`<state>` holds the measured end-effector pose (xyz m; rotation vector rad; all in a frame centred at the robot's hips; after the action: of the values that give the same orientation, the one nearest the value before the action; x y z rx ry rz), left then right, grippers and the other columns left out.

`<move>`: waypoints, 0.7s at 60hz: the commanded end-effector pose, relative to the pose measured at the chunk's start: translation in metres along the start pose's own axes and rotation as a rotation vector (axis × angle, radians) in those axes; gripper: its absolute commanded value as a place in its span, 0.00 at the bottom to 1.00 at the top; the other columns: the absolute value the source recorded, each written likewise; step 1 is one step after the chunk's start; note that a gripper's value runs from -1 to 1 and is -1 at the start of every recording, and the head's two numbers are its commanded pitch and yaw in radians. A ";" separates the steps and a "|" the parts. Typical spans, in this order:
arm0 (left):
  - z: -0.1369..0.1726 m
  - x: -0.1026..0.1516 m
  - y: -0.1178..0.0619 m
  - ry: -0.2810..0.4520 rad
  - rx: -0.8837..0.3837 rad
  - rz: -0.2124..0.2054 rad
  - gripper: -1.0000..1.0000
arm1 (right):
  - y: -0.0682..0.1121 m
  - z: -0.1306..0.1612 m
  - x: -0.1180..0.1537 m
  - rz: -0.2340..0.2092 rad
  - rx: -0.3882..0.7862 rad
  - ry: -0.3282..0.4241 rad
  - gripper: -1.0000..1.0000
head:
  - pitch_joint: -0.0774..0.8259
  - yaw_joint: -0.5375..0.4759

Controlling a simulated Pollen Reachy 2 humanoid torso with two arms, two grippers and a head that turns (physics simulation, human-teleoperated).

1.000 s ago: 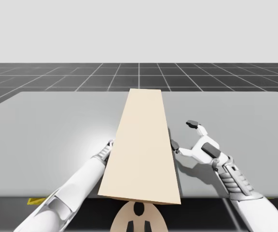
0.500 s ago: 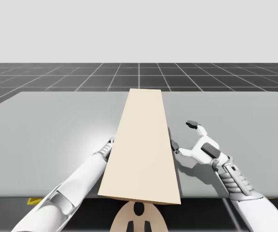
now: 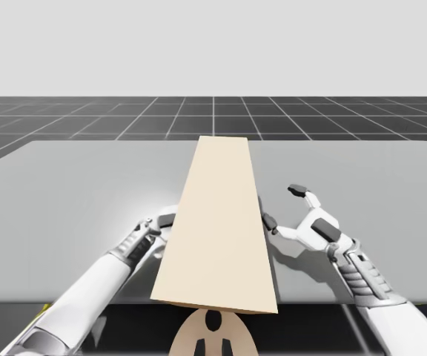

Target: Retrieve the object from inside the box.

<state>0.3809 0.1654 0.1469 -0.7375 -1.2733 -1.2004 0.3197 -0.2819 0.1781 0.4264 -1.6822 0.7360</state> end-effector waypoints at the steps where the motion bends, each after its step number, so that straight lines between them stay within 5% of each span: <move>1: 0.043 0.005 0.009 -0.018 0.057 -0.009 1.00 | -0.002 0.001 0.000 -0.003 -0.004 -0.002 0.00 | 0.11 0.52; 24: 0.133 -0.004 0.018 -0.029 0.232 0.015 1.00 | -0.006 0.005 0.001 -0.007 -0.008 -0.008 0.00 | 0.11 0.52; 42: 0.200 0.032 0.061 -0.064 0.430 0.002 1.00 | -0.008 0.006 0.001 -0.011 -0.010 -0.012 0.00 | 0.10 0.53</move>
<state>0.3584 0.3346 0.1911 -0.5316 -1.4219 -0.9187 0.3202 -0.2906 0.1799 0.4317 -1.6915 0.7198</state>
